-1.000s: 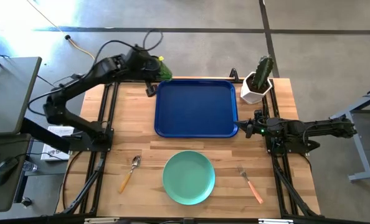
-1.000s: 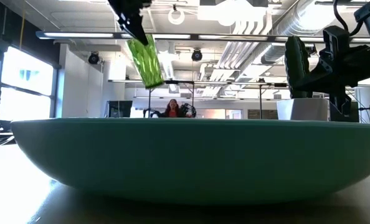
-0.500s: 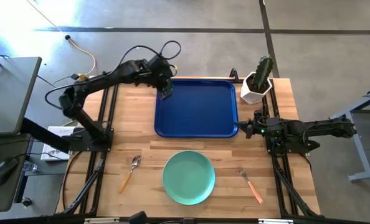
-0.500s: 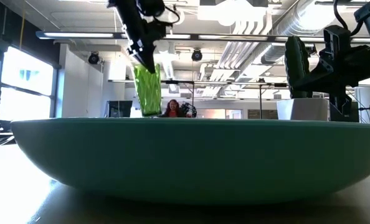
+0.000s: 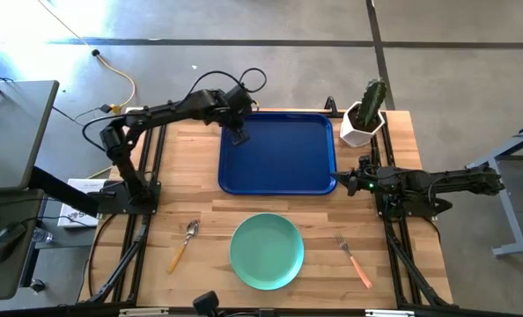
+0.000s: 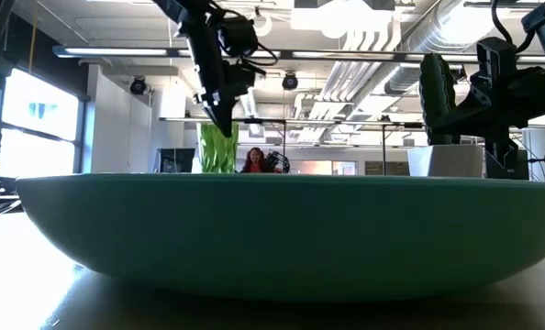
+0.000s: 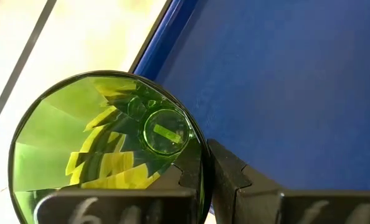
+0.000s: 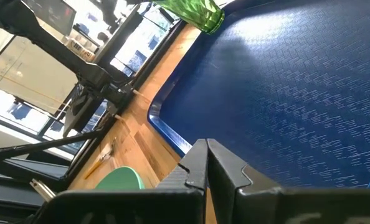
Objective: Pick and place plate/cup/fork/spoon on tray
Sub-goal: Put the green cup on the blue serving tray
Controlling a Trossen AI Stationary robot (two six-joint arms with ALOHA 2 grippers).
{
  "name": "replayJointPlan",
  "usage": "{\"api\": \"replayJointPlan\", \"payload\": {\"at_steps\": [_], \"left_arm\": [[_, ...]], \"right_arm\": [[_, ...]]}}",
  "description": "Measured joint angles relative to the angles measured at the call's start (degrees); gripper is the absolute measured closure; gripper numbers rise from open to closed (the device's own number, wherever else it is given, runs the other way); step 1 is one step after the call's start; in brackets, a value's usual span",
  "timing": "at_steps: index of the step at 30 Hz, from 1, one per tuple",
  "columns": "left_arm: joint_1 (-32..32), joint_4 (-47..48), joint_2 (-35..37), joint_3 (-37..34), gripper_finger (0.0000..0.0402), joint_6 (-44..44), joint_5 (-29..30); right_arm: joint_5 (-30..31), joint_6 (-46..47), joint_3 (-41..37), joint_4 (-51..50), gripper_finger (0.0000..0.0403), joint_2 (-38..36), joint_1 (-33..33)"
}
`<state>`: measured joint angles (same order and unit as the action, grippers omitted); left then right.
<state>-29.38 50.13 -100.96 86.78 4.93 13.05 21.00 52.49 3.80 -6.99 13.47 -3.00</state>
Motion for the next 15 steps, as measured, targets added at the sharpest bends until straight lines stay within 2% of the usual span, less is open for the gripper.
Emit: {"api": "replayJointPlan", "payload": {"at_steps": [15], "left_arm": [[-2.03, -1.0, -2.5, 0.0, 0.0396, -0.95, -2.37]], "right_arm": [[0.01, 0.0, 0.01, 0.0, 0.0402, 0.0, 0.0]]}}
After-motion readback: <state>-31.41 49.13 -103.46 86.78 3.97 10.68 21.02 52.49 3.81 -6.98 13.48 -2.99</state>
